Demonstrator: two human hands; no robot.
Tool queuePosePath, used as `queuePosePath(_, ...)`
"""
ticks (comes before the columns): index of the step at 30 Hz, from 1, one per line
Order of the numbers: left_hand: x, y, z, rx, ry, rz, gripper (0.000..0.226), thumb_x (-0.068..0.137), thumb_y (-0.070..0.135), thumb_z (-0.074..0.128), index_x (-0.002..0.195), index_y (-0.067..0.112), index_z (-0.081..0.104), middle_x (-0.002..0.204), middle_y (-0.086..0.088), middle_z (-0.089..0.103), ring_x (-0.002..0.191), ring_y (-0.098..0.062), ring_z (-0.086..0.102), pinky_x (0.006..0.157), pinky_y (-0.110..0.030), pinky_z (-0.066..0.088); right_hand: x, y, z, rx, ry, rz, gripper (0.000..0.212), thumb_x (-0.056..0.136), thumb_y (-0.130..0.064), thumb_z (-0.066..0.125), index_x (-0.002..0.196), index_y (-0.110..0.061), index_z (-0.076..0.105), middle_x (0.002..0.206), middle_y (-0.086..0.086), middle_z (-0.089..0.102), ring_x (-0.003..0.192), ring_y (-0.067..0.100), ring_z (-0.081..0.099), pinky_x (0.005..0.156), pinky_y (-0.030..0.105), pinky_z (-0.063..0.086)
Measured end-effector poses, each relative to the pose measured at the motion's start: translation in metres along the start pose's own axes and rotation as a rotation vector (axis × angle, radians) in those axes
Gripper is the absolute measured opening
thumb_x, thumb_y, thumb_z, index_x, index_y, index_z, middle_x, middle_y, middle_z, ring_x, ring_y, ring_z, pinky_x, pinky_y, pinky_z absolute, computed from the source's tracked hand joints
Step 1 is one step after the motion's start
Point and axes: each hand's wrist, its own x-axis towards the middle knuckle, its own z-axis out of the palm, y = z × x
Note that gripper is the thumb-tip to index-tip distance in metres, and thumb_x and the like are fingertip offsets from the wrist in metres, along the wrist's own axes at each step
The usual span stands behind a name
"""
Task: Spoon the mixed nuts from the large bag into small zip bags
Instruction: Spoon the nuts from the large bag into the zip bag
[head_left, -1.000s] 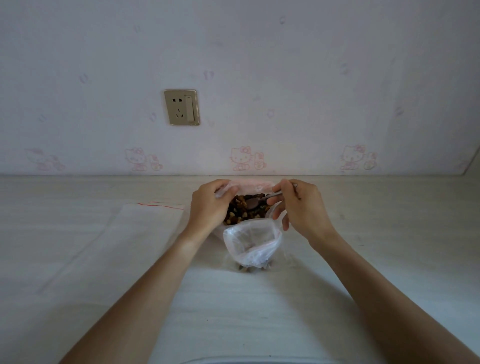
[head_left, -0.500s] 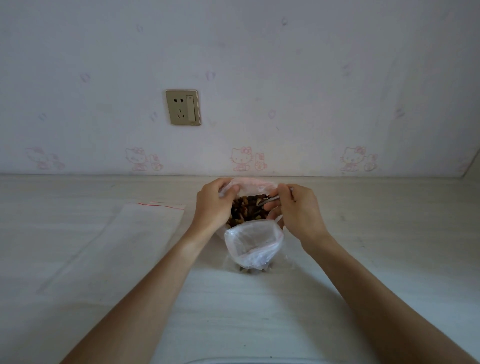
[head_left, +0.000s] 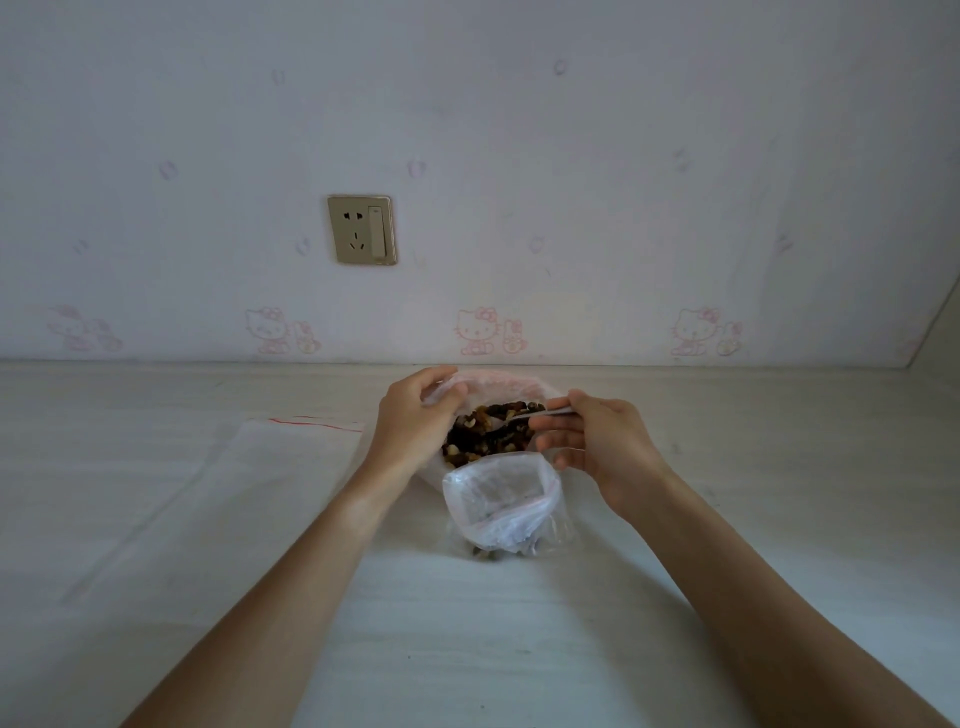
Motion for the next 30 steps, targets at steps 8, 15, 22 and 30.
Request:
queuePosePath(8, 0.0, 0.0, -0.019, 0.056, -0.073, 0.025, 0.042, 0.094, 0.039, 0.075, 0.133, 0.026, 0.068, 0.13, 0.018, 0.066, 0.127, -0.001, 0.057, 0.096, -0.017, 0.039, -0.002, -0.015, -0.01, 0.002, 0.014, -0.111, 0.034, 0.111, -0.019, 0.041, 0.1, 0.002, 0.065, 0.088, 0.023, 0.077, 0.057, 0.026, 0.067, 0.041, 0.03, 0.045)
queuePosePath(15, -0.029, 0.007, -0.042, 0.301, -0.006, 0.304, 0.019, 0.095, 0.041, 0.071, 0.113, 0.036, 0.073, 0.107, 0.036, 0.063, 0.105, 0.025, 0.051, 0.089, 0.002, 0.034, -0.002, -0.028, -0.021, 0.047, 0.001, -0.178, 0.039, 0.112, -0.022, 0.04, 0.094, 0.002, 0.065, 0.078, 0.022, 0.074, 0.051, 0.027, 0.063, 0.038, 0.028, 0.04)
queuePosePath(22, -0.052, 0.014, -0.044, 0.412, 0.057, 0.347, 0.006, 0.087, 0.041, 0.076, 0.083, 0.037, 0.075, 0.079, 0.018, 0.07, 0.075, -0.003, 0.065, 0.072, -0.032, 0.054, -0.008, -0.036, -0.024, 0.029, -0.153, -0.23, 0.038, 0.11, -0.023, 0.043, 0.092, 0.001, 0.067, 0.077, 0.023, 0.072, 0.049, 0.028, 0.06, 0.038, 0.026, 0.039)
queuePosePath(30, -0.063, 0.015, -0.047, 0.425, -0.274, 0.13, 0.036, 0.09, 0.065, 0.065, 0.072, 0.035, 0.074, 0.063, 0.01, 0.072, 0.055, -0.013, 0.067, 0.068, -0.041, 0.059, -0.012, -0.035, -0.025, -0.135, -0.257, -0.144, 0.045, 0.111, -0.028, 0.042, 0.083, -0.002, 0.067, 0.067, 0.022, 0.066, 0.044, 0.027, 0.055, 0.037, 0.027, 0.037)
